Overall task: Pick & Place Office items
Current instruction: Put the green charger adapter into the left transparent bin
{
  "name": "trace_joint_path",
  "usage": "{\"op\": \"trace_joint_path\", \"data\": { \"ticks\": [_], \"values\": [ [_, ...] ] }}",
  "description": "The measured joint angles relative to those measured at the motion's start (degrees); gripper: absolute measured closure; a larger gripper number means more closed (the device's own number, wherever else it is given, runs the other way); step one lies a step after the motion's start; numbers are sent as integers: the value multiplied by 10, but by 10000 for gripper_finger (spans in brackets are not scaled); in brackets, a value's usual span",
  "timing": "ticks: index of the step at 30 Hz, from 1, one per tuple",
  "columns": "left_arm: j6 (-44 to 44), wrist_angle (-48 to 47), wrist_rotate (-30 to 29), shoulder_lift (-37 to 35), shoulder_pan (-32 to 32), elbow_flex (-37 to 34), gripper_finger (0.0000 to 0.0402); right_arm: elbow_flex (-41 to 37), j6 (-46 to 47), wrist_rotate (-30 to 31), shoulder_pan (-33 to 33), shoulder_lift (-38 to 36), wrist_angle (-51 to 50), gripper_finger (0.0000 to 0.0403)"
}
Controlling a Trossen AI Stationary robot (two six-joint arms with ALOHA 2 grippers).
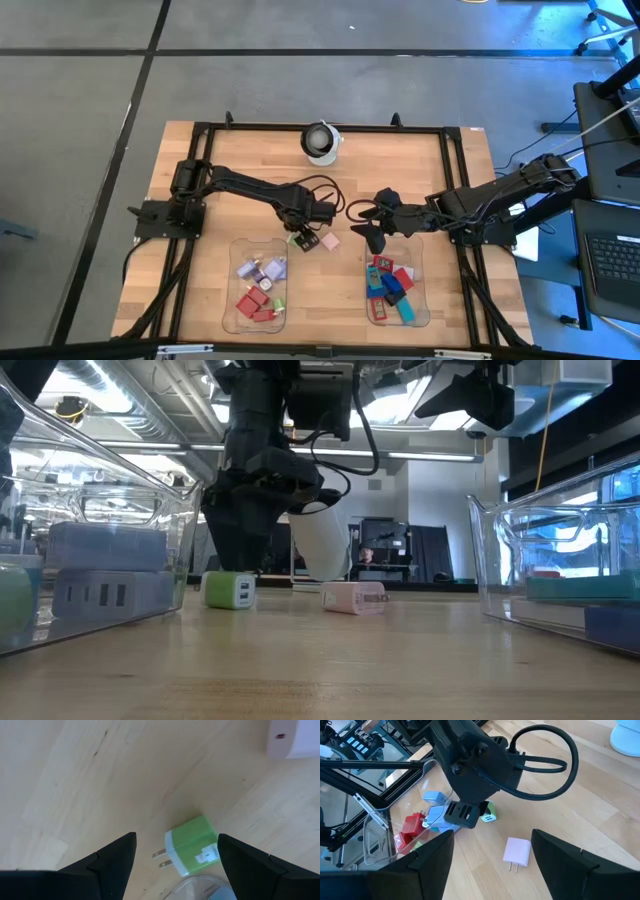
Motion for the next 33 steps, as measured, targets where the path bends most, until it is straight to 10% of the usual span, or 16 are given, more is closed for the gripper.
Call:
{"op": "trace_joint_path", "data": {
  "ticks": [33],
  "values": [
    [-72,26,51,26,-18,-33,126,0,-2,0,0,0,-1,133]
  ]
}}
